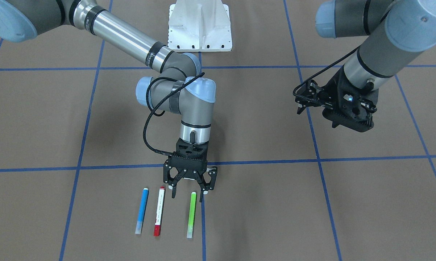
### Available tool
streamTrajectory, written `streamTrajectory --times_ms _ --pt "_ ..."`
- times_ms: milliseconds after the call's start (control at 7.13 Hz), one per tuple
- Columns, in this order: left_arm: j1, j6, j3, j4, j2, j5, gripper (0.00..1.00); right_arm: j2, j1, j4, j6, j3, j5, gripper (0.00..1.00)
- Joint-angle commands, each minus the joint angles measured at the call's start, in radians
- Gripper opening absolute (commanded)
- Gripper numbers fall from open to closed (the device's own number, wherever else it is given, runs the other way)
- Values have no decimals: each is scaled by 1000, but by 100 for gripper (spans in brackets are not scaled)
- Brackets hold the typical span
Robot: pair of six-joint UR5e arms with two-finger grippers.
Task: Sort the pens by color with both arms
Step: 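Lift the green highlighter out and place it beside the red-capped marker, then withdraw the right arm while the left gripper moves over the cup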
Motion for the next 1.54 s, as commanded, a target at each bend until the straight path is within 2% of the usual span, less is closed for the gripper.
streamTrajectory --times_ms 0,280,561,701,982,1122,1262,1402 --pt "8 -13 0 4 -3 1 99 -11 81 10 8 30 277 99" --pt "42 -206 -4 5 -26 1 99 -61 189 -40 -52 103 625 99" --pt "129 -427 8 11 -88 16 99 -141 294 -253 -237 269 888 100" --pt "140 -480 87 16 -165 17 99 -193 334 -282 -272 309 1014 100" --pt "177 -528 222 37 -291 19 99 -338 371 -305 -372 438 1110 100" --pt "209 -552 276 74 -355 19 99 -385 411 -363 -433 502 1159 100" --pt "238 -591 333 91 -416 24 99 -423 423 -434 -490 566 1170 100" --pt "275 -633 426 91 -497 74 99 -446 432 -472 -538 605 1170 100"
